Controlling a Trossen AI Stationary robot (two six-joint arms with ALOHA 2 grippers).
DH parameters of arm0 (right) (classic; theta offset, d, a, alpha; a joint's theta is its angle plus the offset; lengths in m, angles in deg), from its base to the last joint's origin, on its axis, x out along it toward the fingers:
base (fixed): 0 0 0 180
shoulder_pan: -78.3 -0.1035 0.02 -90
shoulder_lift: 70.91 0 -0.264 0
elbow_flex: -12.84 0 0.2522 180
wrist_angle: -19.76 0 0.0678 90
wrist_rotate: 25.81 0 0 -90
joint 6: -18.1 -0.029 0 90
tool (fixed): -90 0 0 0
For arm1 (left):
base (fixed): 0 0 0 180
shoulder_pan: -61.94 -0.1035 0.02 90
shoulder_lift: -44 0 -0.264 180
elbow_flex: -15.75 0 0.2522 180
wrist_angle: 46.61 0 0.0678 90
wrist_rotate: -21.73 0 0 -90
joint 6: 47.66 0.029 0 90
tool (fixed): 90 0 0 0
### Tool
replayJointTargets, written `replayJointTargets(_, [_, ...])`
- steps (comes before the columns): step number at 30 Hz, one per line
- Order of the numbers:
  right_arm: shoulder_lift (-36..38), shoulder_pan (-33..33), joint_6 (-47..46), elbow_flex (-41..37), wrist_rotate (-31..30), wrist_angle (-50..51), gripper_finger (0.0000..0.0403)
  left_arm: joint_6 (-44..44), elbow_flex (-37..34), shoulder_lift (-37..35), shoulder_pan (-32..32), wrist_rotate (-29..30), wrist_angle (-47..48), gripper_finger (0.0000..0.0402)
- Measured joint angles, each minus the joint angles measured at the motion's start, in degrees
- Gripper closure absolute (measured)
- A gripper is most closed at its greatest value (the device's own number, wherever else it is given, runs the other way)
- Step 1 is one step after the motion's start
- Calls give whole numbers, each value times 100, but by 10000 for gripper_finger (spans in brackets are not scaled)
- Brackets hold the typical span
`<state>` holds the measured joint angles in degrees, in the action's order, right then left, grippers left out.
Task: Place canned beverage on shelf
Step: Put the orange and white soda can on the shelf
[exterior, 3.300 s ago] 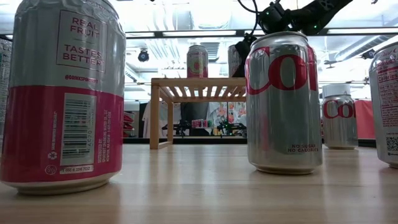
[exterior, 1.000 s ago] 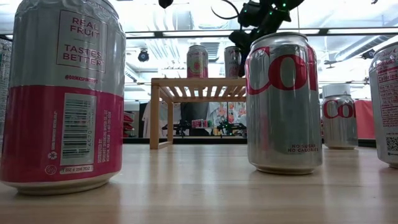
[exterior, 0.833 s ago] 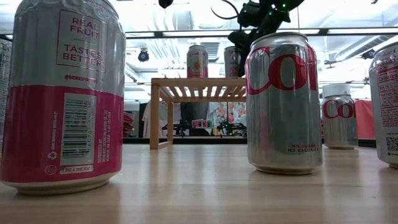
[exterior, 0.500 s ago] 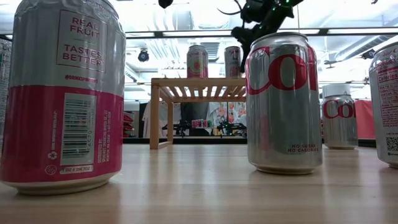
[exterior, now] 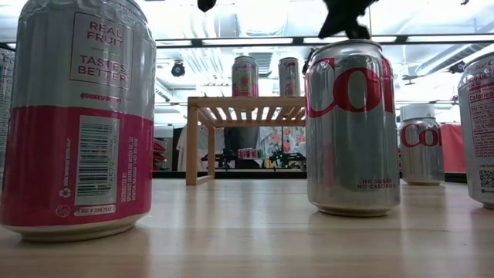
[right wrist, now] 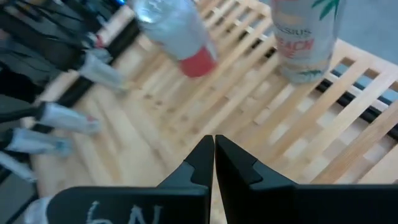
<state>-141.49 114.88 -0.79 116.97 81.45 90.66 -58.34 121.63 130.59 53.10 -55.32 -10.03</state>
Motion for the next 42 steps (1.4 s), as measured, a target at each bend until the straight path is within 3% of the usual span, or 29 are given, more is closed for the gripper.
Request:
replayJointTargets(8, [714, -306, -305, 0, 94, 30, 394, -876, 0, 61, 191, -451, 252, 402])
replayJointTargets(19, [982, -1155, -1076, -1, 141, 433, 394, -2481, 107, 28, 1075, -623, 2477, 402])
replayJointTargets(26, [716, -2338, -2089, -2, 43, 390, 394, -2148, 160, 23, 1473, -616, 3315, 402])
replayJointTargets(35, [-68, -3939, -3654, -2, -748, 398, 394, -1411, 160, -78, 1995, -599, 3350, 402])
replayJointTargets(42, [-561, -4691, -4507, -2, -1207, 809, 394, -1060, 147, -178, 2468, -287, 3455, 402])
